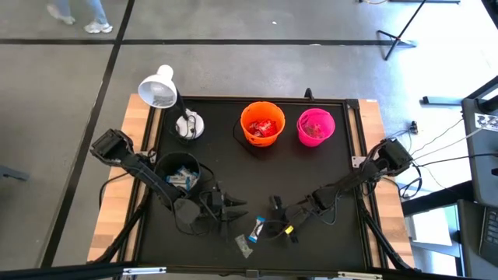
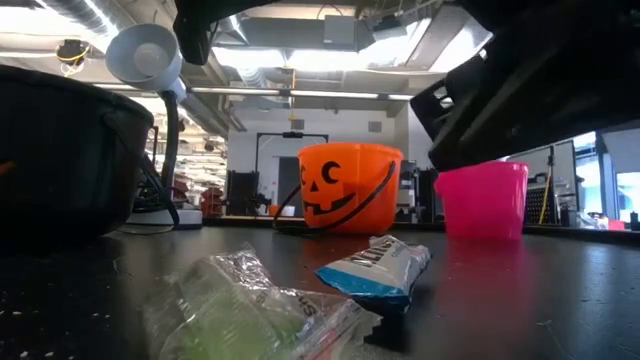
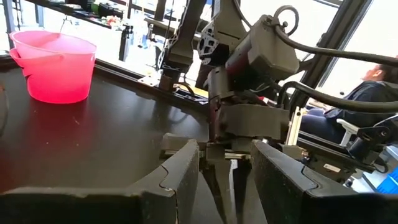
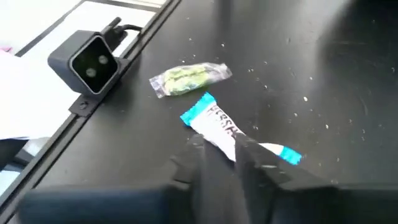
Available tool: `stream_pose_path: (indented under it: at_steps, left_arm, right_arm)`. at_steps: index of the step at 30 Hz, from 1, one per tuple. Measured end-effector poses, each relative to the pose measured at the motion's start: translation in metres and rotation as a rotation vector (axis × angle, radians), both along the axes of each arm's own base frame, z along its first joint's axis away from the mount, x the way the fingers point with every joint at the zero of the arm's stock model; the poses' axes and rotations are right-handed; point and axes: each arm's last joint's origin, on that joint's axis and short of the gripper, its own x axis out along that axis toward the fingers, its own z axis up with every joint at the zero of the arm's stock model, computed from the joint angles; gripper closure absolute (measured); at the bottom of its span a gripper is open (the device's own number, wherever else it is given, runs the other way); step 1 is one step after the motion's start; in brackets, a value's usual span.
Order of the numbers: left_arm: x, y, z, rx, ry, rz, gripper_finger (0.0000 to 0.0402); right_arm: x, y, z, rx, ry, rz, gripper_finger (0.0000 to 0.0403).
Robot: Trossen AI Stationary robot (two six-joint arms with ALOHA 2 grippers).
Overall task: Sort candy
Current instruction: Put the white candy into the black bucket
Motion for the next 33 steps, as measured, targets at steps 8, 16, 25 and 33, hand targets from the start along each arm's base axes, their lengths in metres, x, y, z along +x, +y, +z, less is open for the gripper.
stream_pose_path:
  at_steps: [8,16,25,33]
  left_arm:
    - [0.001,0.000,0.004,-0.018,-0.034,0.001,0.0265]
    - [0.001,0.000,0.004,-0.020,-0.036,0.001,0.0265]
    - [0.001,0.000,0.005,-0.024,-0.041,-0.005,0.0265]
    - [0.001,0.000,0.005,-0.024,-0.040,-0.004,0.0265]
  right_arm:
    - [0.007,0.002,-0.010,-0.048,-0.067,-0.017,0.0187]
    - [0.018,0.007,-0.033,-0.096,-0.039,-0.055,0.0130]
    - [0.026,0.012,-0.049,-0.123,0.025,-0.061,0.0132]
    - [0.026,0.012,-0.048,-0.118,0.021,-0.060,0.0218]
